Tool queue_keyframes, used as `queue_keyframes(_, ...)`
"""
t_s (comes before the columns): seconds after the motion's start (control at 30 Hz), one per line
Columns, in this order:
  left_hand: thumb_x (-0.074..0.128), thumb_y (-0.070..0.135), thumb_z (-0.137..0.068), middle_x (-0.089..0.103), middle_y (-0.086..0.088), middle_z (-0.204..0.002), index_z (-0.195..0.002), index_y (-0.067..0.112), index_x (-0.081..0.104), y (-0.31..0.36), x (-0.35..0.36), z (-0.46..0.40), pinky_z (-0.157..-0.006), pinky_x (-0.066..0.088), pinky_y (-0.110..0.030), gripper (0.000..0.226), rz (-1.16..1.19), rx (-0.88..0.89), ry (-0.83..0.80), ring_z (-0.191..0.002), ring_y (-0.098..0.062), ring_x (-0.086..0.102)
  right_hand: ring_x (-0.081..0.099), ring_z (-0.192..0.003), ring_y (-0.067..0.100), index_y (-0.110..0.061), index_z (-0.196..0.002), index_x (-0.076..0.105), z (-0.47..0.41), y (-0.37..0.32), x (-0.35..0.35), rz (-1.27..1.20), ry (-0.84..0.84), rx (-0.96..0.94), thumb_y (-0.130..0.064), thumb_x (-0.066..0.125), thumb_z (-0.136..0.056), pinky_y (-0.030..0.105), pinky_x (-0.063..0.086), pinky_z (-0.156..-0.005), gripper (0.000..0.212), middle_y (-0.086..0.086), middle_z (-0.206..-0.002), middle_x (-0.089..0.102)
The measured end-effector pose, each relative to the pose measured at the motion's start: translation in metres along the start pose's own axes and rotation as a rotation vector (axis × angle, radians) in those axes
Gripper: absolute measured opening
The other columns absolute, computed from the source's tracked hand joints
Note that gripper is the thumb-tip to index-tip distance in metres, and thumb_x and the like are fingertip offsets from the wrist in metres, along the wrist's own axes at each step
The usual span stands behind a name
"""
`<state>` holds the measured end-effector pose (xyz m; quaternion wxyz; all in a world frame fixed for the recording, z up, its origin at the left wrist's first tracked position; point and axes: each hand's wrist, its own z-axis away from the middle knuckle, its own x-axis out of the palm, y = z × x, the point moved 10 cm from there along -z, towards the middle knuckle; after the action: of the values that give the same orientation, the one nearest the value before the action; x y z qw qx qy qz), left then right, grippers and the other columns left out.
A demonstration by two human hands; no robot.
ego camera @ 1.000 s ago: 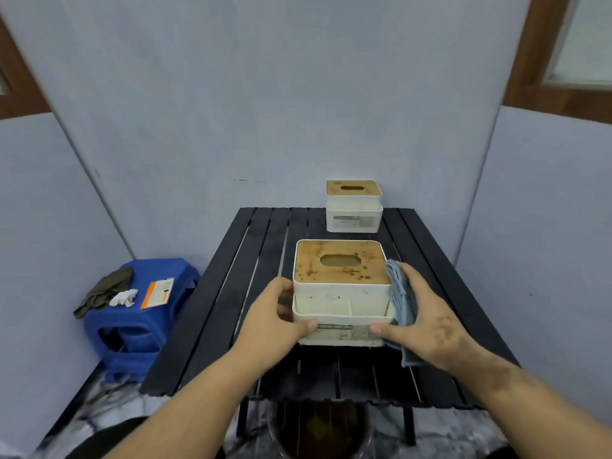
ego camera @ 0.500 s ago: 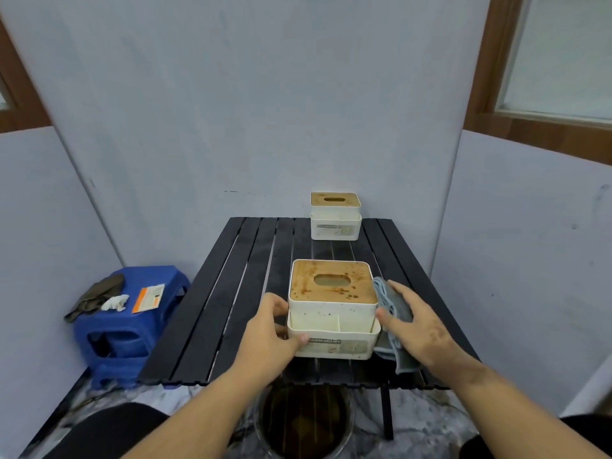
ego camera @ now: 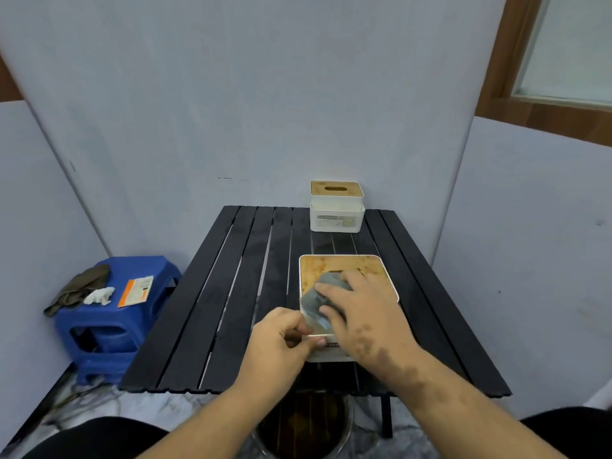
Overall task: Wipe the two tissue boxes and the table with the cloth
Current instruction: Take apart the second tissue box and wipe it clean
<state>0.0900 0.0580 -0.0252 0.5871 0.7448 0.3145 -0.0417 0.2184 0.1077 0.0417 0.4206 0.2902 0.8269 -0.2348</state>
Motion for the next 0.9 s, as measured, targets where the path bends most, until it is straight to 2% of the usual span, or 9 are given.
queue_keyframes(0.1, 0.09, 0.018, -0.072, 0.061, 0.007, -0.081, -0.065, 0.026, 0.063, -0.002, -0.001, 0.0, -0.064, 0.049, -0.014, 0.029, 0.001, 0.0, -0.002, -0.069, -0.003, 0.06, 0.054, -0.092, 0.012, -0.044, -0.122, 0.066, -0.006, 0.048, -0.009, -0.139, -0.082, 0.207, -0.042, 0.065, -0.091, 0.024, 0.046, -0.075, 0.031, -0.016, -0.101, 0.055)
queue_keyframes(0.2, 0.09, 0.024, -0.071, 0.06, 0.013, -0.081, -0.067, 0.025, 0.063, -0.003, 0.0, -0.002, -0.064, 0.05, -0.016, 0.028, -0.022, 0.017, -0.011, -0.072, -0.004, 0.06, 0.052, -0.091, 0.011, -0.045, -0.126, 0.065, -0.001, 0.094, -0.02, -0.111, -0.109, 0.44, -0.045, 0.062, -0.092, 0.023, 0.042, -0.076, 0.033, -0.013, -0.099, 0.051)
queue_keyframes(0.3, 0.091, 0.023, -0.07, 0.059, 0.019, -0.078, -0.067, 0.026, 0.062, -0.004, -0.001, -0.004, -0.062, 0.048, -0.015, 0.03, 0.001, 0.022, -0.009, -0.069, -0.002, 0.058, 0.055, -0.095, 0.02, -0.042, -0.118, 0.069, -0.01, 0.052, -0.014, -0.053, -0.067, 0.311, -0.044, 0.065, -0.09, 0.033, 0.051, -0.08, 0.028, -0.007, -0.105, 0.06)
queue_keyframes(0.4, 0.092, 0.023, -0.07, 0.058, 0.011, -0.075, -0.062, 0.028, 0.06, -0.004, -0.001, -0.004, -0.061, 0.052, -0.023, 0.034, 0.002, 0.03, -0.027, -0.067, -0.005, 0.059, 0.056, -0.093, 0.02, -0.039, -0.112, 0.073, -0.015, 0.0, 0.003, -0.228, -0.077, 0.113, -0.037, 0.071, -0.086, 0.041, 0.053, -0.081, 0.027, -0.007, -0.1, 0.061)
queue_keyframes(0.5, 0.09, 0.024, -0.071, 0.062, 0.006, -0.081, -0.072, 0.025, 0.064, -0.009, 0.0, -0.004, -0.071, 0.06, -0.039, 0.026, 0.028, -0.006, -0.036, -0.074, -0.015, 0.066, 0.058, -0.09, 0.01, -0.048, -0.11, 0.07, -0.022, 0.042, -0.003, -0.334, -0.16, 0.315, -0.05, 0.068, -0.084, 0.03, 0.052, -0.078, 0.026, -0.012, -0.104, 0.06)
queue_keyframes(0.6, 0.09, 0.024, -0.072, 0.063, 0.009, -0.084, -0.077, 0.03, 0.063, -0.008, 0.0, -0.003, -0.072, 0.06, -0.038, 0.028, 0.008, -0.007, -0.035, -0.076, -0.012, 0.066, 0.056, -0.094, 0.012, -0.047, -0.115, 0.068, -0.015, 0.085, -0.013, -0.237, -0.156, 0.517, -0.046, 0.067, -0.087, 0.029, 0.051, -0.084, 0.028, -0.007, -0.11, 0.061)
queue_keyframes(0.67, 0.09, 0.025, -0.071, 0.061, 0.011, -0.081, -0.072, 0.031, 0.061, -0.005, 0.001, -0.003, -0.071, 0.059, -0.036, 0.03, 0.0, 0.01, -0.038, -0.073, -0.009, 0.063, 0.058, -0.096, 0.015, -0.045, -0.119, 0.068, -0.021, 0.06, -0.008, -0.162, -0.137, 0.438, -0.046, 0.067, -0.088, 0.032, 0.053, -0.086, 0.031, -0.008, -0.105, 0.059)
queue_keyframes(0.8, 0.09, 0.026, -0.07, 0.057, 0.009, -0.077, -0.064, 0.027, 0.056, -0.001, 0.0, -0.006, -0.064, 0.05, -0.025, 0.035, -0.039, 0.045, -0.036, -0.07, -0.007, 0.056, 0.055, -0.092, 0.012, -0.043, -0.116, 0.071, -0.035, -0.007, 0.014, -0.24, -0.166, 0.126, -0.042, 0.071, -0.087, 0.027, 0.047, -0.08, 0.028, -0.008, -0.101, 0.056)
queue_keyframes(0.9, 0.091, 0.029, -0.069, 0.059, 0.009, -0.081, -0.066, 0.023, 0.058, -0.002, -0.001, -0.005, -0.069, 0.054, -0.029, 0.034, -0.013, 0.019, -0.037, -0.074, -0.009, 0.059, 0.053, -0.092, 0.011, -0.045, -0.12, 0.068, -0.051, 0.03, 0.015, -0.196, -0.226, 0.261, -0.044, 0.068, -0.088, 0.027, 0.05, -0.079, 0.031, -0.011, -0.097, 0.05)
